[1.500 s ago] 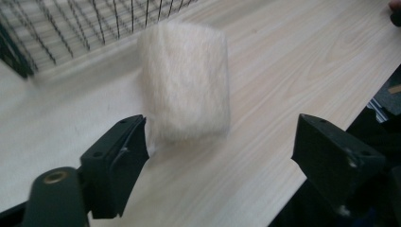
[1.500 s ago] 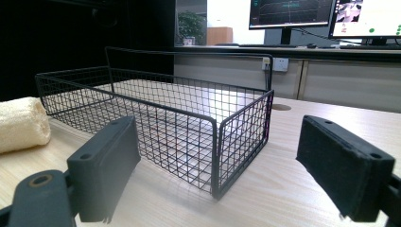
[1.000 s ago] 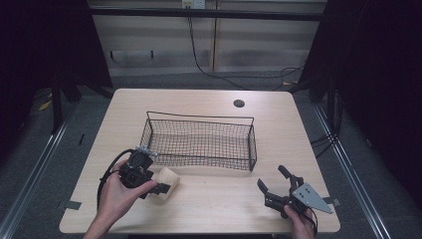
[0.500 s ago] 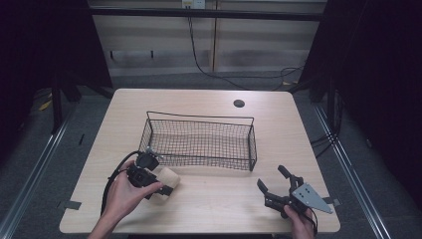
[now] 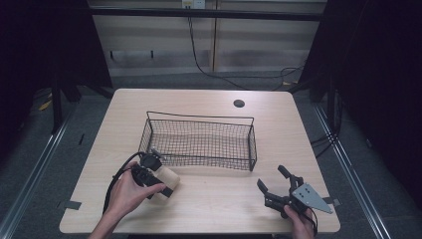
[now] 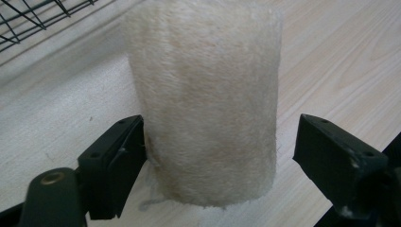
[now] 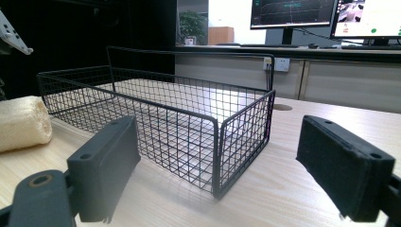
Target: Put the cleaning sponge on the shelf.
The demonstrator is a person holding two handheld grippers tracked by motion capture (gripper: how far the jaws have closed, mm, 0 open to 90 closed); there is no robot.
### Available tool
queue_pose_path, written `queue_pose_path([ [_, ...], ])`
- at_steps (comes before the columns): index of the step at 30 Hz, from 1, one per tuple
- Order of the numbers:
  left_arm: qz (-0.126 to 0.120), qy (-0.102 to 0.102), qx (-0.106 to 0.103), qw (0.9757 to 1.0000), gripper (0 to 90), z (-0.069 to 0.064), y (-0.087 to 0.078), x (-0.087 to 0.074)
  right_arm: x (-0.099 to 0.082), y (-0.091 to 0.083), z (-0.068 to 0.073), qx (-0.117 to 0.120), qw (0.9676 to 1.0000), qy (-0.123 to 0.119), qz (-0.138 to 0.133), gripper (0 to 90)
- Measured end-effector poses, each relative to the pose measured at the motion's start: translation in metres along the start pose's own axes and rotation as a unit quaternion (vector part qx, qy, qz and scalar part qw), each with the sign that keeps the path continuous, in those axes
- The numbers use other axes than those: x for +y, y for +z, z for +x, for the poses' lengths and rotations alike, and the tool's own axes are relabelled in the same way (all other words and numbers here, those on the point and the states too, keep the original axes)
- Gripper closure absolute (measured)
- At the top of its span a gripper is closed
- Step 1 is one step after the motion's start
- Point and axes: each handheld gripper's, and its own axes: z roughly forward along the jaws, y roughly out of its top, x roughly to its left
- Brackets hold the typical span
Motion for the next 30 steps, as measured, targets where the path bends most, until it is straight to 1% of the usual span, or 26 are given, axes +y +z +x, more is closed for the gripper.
queue_pose_path([
  [2, 0.005, 0.002, 0.002, 1.0000, 19.3, 0.0003, 0.0016, 0.0005, 0.0000, 0.0000, 0.0000, 0.000, 1.0000, 0.000, 0.000, 13.1],
  [3, 0.009, 0.000, -0.001, 1.0000, 19.3, 0.0006, 0.0025, 0.0007, 0.0000, 0.0000, -0.0001, 0.001, 1.0000, 0.000, 0.000, 13.1],
  [4, 0.013, 0.000, 0.002, 0.9999, 19.5, 0.0004, 0.0030, 0.0006, 0.0000, 0.0000, 0.0000, 0.001, 1.0000, 0.000, 0.000, 13.1],
  [9, 0.020, -0.001, 0.004, 0.9998, 21.1, -0.0006, 0.0060, 0.0013, 0.0000, 0.0000, 0.0000, 0.001, 1.0000, 0.000, 0.000, 13.0],
  [10, 0.021, 0.000, 0.002, 0.9998, 22.0, -0.0001, 0.0063, 0.0015, 0.0000, 0.0000, -0.0001, 0.001, 1.0000, -0.001, 0.000, 13.0],
  [12, 0.020, -0.003, 0.004, 0.9998, 24.8, 0.0004, 0.0073, 0.0013, 0.0000, 0.0000, 0.0000, 0.000, 1.0000, 0.000, 0.000, 13.0],
  [14, 0.022, -0.003, 0.002, 0.9998, 25.1, 0.0012, 0.0075, 0.0012, 0.0000, 0.0000, -0.0001, 0.001, 1.0000, 0.000, 0.000, 13.0],
  [16, 0.024, -0.003, 0.004, 0.9997, 28.1, 0.0019, 0.0081, 0.0009, 0.0000, 0.0001, -0.0001, 0.001, 1.0000, 0.001, 0.000, 13.0],
  [18, 0.027, 0.000, 0.004, 0.9996, 27.4, 0.0015, 0.0086, 0.0008, 0.0000, 0.0000, 0.0000, 0.001, 1.0000, 0.000, 0.000, 13.0],
  [21, 0.031, 0.001, 0.004, 0.9995, 29.9, -0.0003, 0.0099, 0.0012, 0.0000, 0.0000, -0.0001, 0.001, 1.0000, 0.000, 0.000, 13.0],
  [26, 0.026, -0.005, 0.004, 0.9996, 31.1, 0.0007, 0.0084, 0.0012, 0.0000, 0.0000, 0.0000, 0.000, 1.0000, 0.000, 0.000, 13.0],
  [28, 0.023, -0.006, 0.000, 0.9997, 31.2, 0.0015, 0.0078, 0.0010, 0.0000, 0.0000, 0.0000, 0.000, 1.0000, 0.000, 0.000, 12.9],
  [30, 0.024, -0.007, -0.002, 0.9997, 31.3, 0.0016, 0.0063, 0.0007, 0.0000, 0.0000, 0.0000, 0.000, 1.0000, 0.000, 0.000, 13.0],
])
